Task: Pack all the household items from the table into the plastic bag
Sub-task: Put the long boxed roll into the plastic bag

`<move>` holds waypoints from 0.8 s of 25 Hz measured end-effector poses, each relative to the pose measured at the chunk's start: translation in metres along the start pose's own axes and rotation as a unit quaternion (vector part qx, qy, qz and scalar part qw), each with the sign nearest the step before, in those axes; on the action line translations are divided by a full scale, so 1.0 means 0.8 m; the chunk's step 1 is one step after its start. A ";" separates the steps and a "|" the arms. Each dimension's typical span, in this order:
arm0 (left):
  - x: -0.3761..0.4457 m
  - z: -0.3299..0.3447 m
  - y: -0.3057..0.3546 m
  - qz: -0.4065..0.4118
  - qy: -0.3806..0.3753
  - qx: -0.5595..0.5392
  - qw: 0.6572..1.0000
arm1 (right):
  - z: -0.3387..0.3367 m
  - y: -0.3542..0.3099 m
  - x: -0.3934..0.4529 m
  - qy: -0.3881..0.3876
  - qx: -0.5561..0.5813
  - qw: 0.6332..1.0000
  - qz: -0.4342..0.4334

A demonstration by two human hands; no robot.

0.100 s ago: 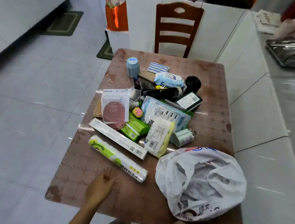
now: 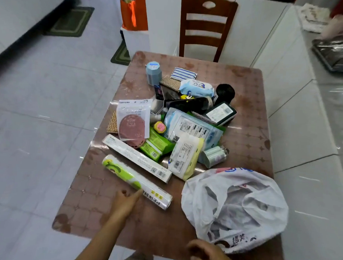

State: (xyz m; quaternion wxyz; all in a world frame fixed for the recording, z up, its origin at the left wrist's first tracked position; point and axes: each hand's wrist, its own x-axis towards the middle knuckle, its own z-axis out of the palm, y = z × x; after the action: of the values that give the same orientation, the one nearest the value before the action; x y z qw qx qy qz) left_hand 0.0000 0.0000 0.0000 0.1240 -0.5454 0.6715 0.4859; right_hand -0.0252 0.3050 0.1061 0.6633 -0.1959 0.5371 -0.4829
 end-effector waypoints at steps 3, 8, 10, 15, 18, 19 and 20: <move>0.018 0.032 0.033 -0.083 -0.025 -0.193 0.977 | 0.012 -0.038 0.032 0.285 -0.136 0.949 -0.020; 0.009 0.037 0.045 -0.104 -0.045 -0.263 0.958 | 0.026 -0.071 0.042 0.398 -0.024 0.909 -0.124; -0.032 0.008 0.046 -0.035 -0.021 -0.234 0.971 | 0.022 -0.077 0.015 0.458 0.074 0.868 -0.178; -0.174 -0.035 0.123 0.321 -0.145 -0.041 0.935 | -0.033 -0.125 -0.004 0.432 -0.030 0.869 -0.239; -0.229 0.027 0.187 0.511 -0.247 0.071 0.820 | -0.076 -0.153 -0.041 0.476 -0.008 0.838 -0.267; -0.239 0.055 0.198 0.539 -0.255 0.078 0.799 | -0.094 -0.148 -0.062 0.498 0.028 0.823 -0.272; -0.243 0.084 0.201 0.551 -0.266 0.049 0.789 | -0.112 -0.133 -0.083 0.524 0.071 0.805 -0.267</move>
State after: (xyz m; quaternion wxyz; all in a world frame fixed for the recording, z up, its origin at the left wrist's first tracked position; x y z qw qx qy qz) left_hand -0.0884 0.1610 0.1853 0.0356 0.0752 0.8213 0.5644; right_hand -0.1493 0.3363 0.1927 0.1376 -0.0009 0.6933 -0.7074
